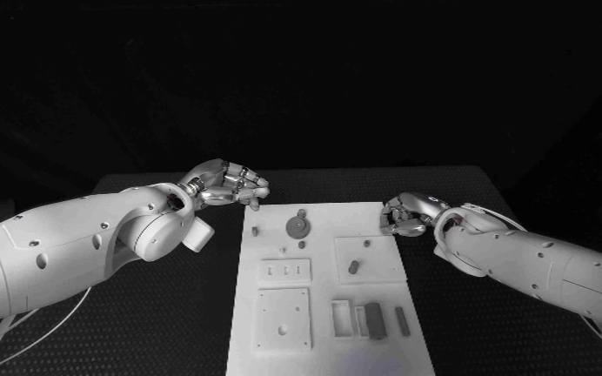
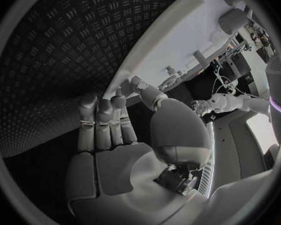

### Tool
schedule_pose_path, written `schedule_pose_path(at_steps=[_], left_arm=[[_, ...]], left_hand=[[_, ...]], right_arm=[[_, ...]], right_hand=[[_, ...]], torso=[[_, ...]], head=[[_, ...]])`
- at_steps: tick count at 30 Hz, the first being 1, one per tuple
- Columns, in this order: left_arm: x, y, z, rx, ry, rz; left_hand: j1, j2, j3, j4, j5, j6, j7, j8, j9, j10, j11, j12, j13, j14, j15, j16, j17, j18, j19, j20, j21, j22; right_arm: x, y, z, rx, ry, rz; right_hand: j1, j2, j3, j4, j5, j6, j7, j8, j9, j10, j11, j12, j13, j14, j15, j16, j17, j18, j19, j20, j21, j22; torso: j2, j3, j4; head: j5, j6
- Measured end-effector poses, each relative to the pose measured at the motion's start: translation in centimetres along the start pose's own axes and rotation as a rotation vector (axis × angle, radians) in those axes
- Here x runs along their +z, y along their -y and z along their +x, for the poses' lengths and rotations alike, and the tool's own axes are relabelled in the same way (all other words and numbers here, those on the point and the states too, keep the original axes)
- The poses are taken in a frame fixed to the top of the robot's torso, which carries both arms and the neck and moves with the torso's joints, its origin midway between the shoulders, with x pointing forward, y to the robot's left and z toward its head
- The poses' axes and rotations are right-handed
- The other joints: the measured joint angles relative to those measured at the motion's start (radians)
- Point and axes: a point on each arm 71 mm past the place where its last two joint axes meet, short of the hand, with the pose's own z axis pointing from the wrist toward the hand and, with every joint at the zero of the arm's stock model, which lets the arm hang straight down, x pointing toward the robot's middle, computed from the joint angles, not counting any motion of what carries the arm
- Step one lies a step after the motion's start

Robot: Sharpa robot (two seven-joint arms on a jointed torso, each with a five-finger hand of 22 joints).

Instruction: Assemble the parts on the task board

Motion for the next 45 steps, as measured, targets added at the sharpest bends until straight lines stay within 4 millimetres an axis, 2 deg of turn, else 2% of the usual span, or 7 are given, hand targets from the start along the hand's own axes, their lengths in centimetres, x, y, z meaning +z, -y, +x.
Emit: schedule_pose_path(at_steps=[7,14,24,28,31,38,45], left_arm=[[0.0,0.0,0.0,0.0,-0.001,0.0],[0.0,0.0,0.0,-0.001,-0.006,0.0],[0.0,0.0,0.1,0.0,-0.012,-0.008],[0.1,-0.1,0.4,0.004,-0.017,-0.032],[0.2,-0.1,0.8,0.015,-0.028,-0.058],[1.0,-0.4,2.0,0.046,-0.064,-0.144],[2.0,-0.2,4.0,0.081,-0.121,-0.226]], left_hand=[[0.0,0.0,0.0,0.0,0.0,0.004,-0.004,0.0,0.001,0.0,0.0,0.0,0.0,0.0,0.0,-0.003,0.002,-0.004,0.0,0.0,0.0,0.002],[0.005,0.005,0.0,0.0,0.0,0.023,-0.03,0.004,0.008,0.011,-0.022,0.0,0.005,0.0,0.0,-0.007,0.002,-0.005,0.0,0.0,-0.009,0.003],[-0.019,0.029,0.003,0.003,0.0,0.041,-0.02,0.005,0.011,0.04,-0.025,0.012,0.014,0.0,0.0,-0.012,0.006,-0.005,0.004,0.004,-0.013,0.009],[-0.131,0.053,-0.006,0.003,0.0,0.041,-0.02,-0.003,0.009,0.043,-0.029,0.008,0.016,0.0,0.0,-0.015,0.011,-0.005,0.004,0.004,-0.019,0.017],[-0.172,0.052,-0.005,0.003,0.0,0.041,-0.02,-0.004,0.008,0.047,-0.025,0.008,0.018,0.0,0.0,-0.015,0.015,0.004,0.004,0.003,-0.019,0.023],[-0.243,0.055,-0.005,0.003,0.0,0.071,-0.032,-0.004,0.016,0.077,-0.045,0.01,0.034,0.014,-0.007,0.001,0.038,0.011,0.018,-0.011,-0.019,0.042],[-0.27,0.062,-0.006,0.002,0.0,0.075,-0.036,-0.004,0.016,0.097,-0.057,0.028,0.057,0.025,-0.018,0.029,0.074,0.011,0.031,-0.023,-0.008,0.066]], right_arm=[[0.0,0.0,0.0,0.0,0.001,0.002],[0.0,-0.2,0.1,0.002,0.007,-0.002],[0.3,-1.3,-0.2,0.009,0.02,-0.023],[0.9,-2.3,-1.5,0.006,0.041,-0.038],[1.2,-3.3,-2.2,0.008,0.05,-0.057],[1.9,-7.2,-3.3,0.011,0.052,-0.129],[2.3,-11.9,-3.0,-0.003,0.017,-0.2]], right_hand=[[-0.006,0.02,-0.001,-0.001,0.0,0.006,-0.006,0.001,0.007,0.001,-0.006,0.0,-0.002,-0.003,-0.004,0.0,0.0,0.001,0.0,0.0,0.0,0.0],[-0.005,0.043,0.007,-0.004,-0.001,0.007,-0.007,-0.003,0.007,0.001,-0.006,0.0,-0.004,0.0,-0.007,0.0,0.0,0.001,0.0,0.0,0.004,0.0],[0.001,0.054,0.01,-0.007,-0.004,0.006,-0.006,-0.002,0.007,0.001,-0.006,0.0,-0.004,0.0,-0.007,0.0,0.0,0.001,0.0,0.0,0.004,0.0],[0.001,0.054,0.01,-0.007,-0.004,0.006,-0.006,-0.002,0.007,0.001,-0.006,0.0,-0.004,0.0,-0.007,0.0,0.0,0.001,0.0,0.0,0.004,0.0],[0.001,0.054,0.01,-0.007,-0.005,0.006,-0.006,-0.002,0.007,0.001,-0.006,0.0,-0.004,-0.001,-0.006,0.0,0.0,0.001,0.001,0.001,0.004,0.0],[0.001,0.054,0.007,-0.01,-0.005,0.005,-0.005,-0.002,0.007,0.001,-0.006,0.0,-0.004,-0.001,-0.006,0.0,0.001,0.001,0.001,-0.006,0.004,0.0],[-0.007,0.046,0.007,-0.01,0.0,0.005,-0.005,-0.002,0.007,0.001,-0.006,0.0,-0.004,-0.001,-0.006,0.0,0.001,0.001,0.002,-0.006,0.004,0.0]], torso=[[0.0,-0.0002,0.0001],[0.0,-0.0002,0.0002],[-0.001,-0.0002,-0.0011],[-0.001,-0.0004,-0.0016],[-0.001,-0.0014,-0.0012],[-0.004,-0.002,-0.0005],[-0.012,-0.0064,-0.0004]], head=[[-0.001,-0.001],[0.0,-0.001],[0.006,0.001],[0.009,0.003],[0.009,0.006],[0.01,0.012],[0.01,0.017]])
